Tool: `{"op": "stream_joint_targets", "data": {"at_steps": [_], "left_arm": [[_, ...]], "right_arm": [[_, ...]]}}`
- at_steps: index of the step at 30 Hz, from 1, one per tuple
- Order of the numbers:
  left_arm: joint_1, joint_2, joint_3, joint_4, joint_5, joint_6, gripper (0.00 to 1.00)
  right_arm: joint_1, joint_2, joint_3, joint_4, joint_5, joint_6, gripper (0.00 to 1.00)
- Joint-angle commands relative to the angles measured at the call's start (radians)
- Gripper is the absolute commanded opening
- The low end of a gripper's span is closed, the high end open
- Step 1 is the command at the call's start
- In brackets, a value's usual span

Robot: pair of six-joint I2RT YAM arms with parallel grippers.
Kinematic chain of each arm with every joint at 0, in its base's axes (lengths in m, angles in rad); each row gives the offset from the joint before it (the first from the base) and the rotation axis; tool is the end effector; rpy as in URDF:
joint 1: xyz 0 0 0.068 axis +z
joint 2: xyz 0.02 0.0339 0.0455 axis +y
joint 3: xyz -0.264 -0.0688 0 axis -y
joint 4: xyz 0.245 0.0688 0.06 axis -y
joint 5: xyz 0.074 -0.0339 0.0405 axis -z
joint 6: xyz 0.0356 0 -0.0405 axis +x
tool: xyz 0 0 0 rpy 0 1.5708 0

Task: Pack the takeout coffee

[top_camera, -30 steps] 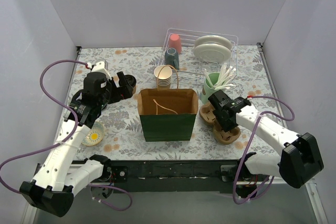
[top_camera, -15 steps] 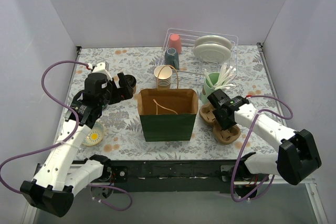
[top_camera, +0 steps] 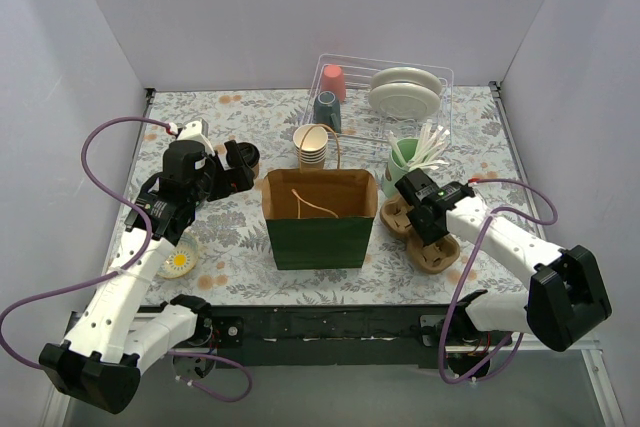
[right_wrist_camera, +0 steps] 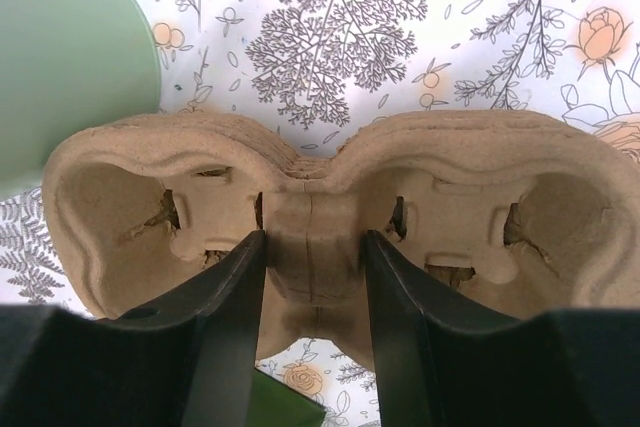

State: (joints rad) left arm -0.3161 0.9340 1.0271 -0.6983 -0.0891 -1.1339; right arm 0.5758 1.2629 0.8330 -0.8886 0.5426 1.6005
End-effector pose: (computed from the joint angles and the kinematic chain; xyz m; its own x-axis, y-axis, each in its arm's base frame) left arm 0.1829 -0.0565 0.3460 -0.4463 -0.8035 -0.3938 -0.3884 0.5704 -0.7237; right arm 0.1893 0.1010 0.2163 -0.3339 0.8038 -0.4924 0.8225 0.5036 0.2644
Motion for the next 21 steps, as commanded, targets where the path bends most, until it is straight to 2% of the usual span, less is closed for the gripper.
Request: {"op": "stream_joint_targets", "data": {"at_steps": [1,17,21], "left_arm": [[0.005,-0.017,-0.004,0.011,-0.003,0.005,0.98],[0.005,-0.021,-0.002,0.006,0.000,0.005,0.98],[0.003,-0.021,0.004,-0.001,-0.008,0.006,0.98]], "right_arm": [[-0.005,-0.043,0.060,-0.009,0.066,-0.013,0.42],[-0.005,-0.082,0.032,-0.033,0.057,-0.031,0.45],[-0.005,-0.088,0.009,-0.004,0.063,-0.080,0.47]]}}
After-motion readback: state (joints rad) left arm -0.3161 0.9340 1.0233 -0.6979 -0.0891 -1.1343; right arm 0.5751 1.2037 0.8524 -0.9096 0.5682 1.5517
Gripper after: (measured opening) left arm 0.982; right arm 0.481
